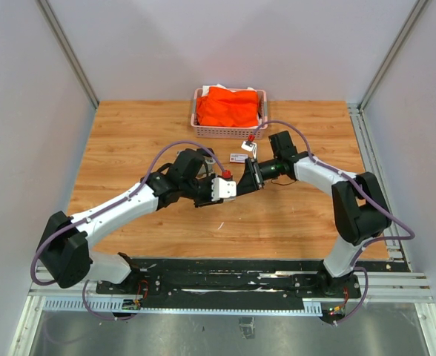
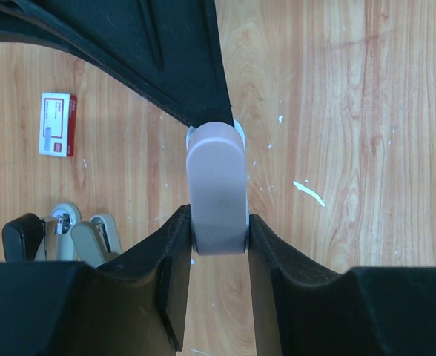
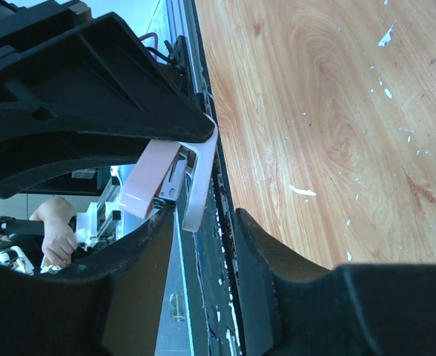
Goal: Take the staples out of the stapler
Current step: Unload the staple at the center of the board.
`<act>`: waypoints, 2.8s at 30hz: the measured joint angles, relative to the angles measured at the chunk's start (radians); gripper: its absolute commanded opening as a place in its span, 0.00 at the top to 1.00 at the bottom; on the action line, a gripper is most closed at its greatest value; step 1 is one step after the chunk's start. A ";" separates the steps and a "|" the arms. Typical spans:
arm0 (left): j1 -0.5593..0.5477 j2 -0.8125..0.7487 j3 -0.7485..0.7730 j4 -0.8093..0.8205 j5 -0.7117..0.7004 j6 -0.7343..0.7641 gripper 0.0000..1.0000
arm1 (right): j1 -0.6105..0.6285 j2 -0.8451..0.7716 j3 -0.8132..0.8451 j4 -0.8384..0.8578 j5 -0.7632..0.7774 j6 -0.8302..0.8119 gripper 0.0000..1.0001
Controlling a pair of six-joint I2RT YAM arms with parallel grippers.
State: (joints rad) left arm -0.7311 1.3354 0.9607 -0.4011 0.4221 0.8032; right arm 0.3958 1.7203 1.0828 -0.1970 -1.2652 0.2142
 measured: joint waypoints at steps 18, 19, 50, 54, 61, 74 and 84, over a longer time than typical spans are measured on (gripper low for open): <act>-0.007 0.009 -0.018 0.039 -0.027 -0.020 1.00 | 0.002 0.034 -0.005 0.020 -0.029 0.030 0.77; -0.007 0.010 -0.019 0.040 -0.031 -0.022 1.00 | 0.002 0.038 -0.005 0.022 -0.030 0.035 0.77; -0.048 0.033 -0.024 0.087 -0.112 -0.041 0.30 | 0.004 0.049 -0.016 0.062 0.025 0.106 1.00; -0.051 0.036 -0.024 0.087 -0.101 -0.050 0.26 | 0.004 0.048 -0.016 0.058 0.053 0.103 1.00; -0.057 0.069 0.010 0.086 -0.091 -0.079 0.27 | 0.003 0.049 -0.016 0.049 0.101 0.101 1.00; -0.105 0.143 0.066 0.097 -0.158 -0.121 0.77 | -0.006 0.049 -0.016 0.027 0.129 0.095 1.00; -0.117 0.151 0.067 0.114 -0.201 -0.135 1.00 | -0.012 0.049 -0.017 0.020 0.141 0.094 1.00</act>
State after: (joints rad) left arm -0.8482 1.4860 1.0279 -0.2867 0.2214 0.6678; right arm 0.3840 1.7695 1.0660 -0.1772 -1.1244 0.3084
